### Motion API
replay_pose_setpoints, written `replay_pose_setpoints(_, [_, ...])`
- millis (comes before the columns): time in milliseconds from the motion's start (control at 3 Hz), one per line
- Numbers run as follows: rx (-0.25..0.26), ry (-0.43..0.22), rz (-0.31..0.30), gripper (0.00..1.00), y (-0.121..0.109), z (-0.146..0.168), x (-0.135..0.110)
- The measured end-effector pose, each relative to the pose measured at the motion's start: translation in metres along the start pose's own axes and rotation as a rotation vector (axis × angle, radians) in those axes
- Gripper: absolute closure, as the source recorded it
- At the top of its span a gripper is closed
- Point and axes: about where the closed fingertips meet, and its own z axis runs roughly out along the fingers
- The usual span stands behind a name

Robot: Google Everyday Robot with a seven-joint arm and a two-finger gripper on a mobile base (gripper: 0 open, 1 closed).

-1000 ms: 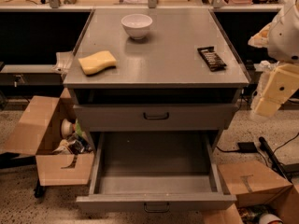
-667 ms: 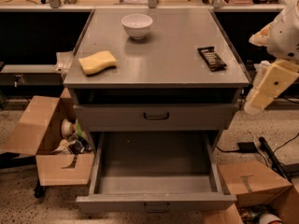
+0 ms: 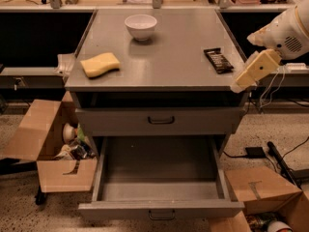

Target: Place rxbar chocolate into middle drawer

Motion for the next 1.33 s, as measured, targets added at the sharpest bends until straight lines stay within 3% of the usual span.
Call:
replay_pose_setpoints(667, [0.006,-0.027,0.039,0.0,-0.004,0.009,0.005])
replay_pose_setpoints(1000, [0.035,-0.071,0.127,0.0,-0.037,0.036,0.015])
replay_pose_setpoints(1333, [0.065,-0.12,0.232,0.0,-0.084,0.082,0.027])
